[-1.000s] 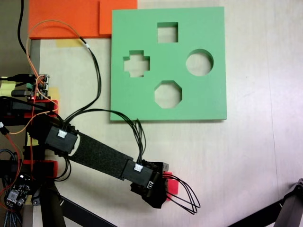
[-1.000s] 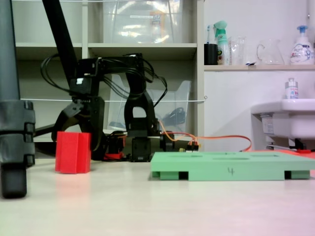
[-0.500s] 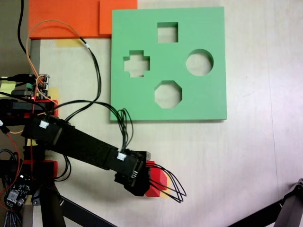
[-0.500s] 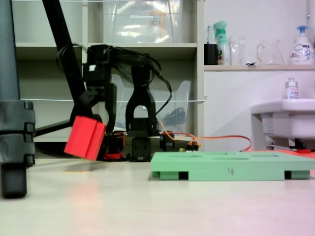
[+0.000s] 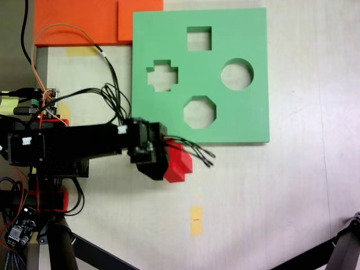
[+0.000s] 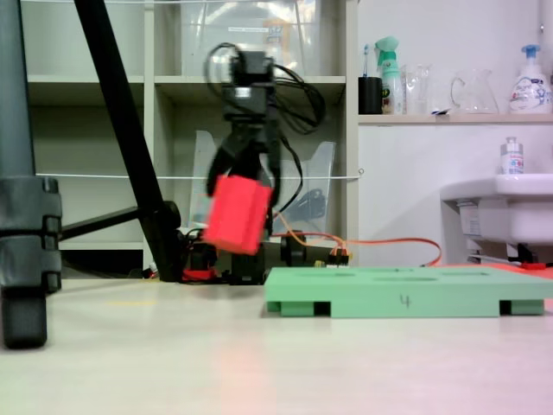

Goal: Put the cross columnar block into the corresponding hole

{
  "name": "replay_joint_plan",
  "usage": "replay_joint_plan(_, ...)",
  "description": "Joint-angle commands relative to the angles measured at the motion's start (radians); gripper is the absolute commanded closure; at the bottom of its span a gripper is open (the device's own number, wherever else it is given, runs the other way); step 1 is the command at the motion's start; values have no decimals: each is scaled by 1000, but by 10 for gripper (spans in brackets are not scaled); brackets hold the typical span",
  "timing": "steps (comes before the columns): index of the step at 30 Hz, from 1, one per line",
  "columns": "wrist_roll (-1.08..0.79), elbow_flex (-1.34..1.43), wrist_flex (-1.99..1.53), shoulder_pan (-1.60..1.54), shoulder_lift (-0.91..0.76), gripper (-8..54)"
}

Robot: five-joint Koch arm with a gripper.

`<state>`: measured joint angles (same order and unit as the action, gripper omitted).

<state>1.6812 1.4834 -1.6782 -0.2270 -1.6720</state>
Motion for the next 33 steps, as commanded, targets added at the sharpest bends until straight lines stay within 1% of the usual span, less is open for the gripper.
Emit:
replay_joint_plan(1,198,-64,-21,-155,-41,272)
replay_joint_plan(3,360,-64,54,-282,-40,272)
replay_joint_plan(5,457,-63,117,-377,-32,272)
replay_joint_plan(8,549,-63,202,-491,2,272)
replay_joint_plan(15,692,-63,373,-661,71,272)
replay_joint_plan(20,755,-63,423,-750,77,272)
replay_joint_plan(33,762,-31,423,-746,104,272)
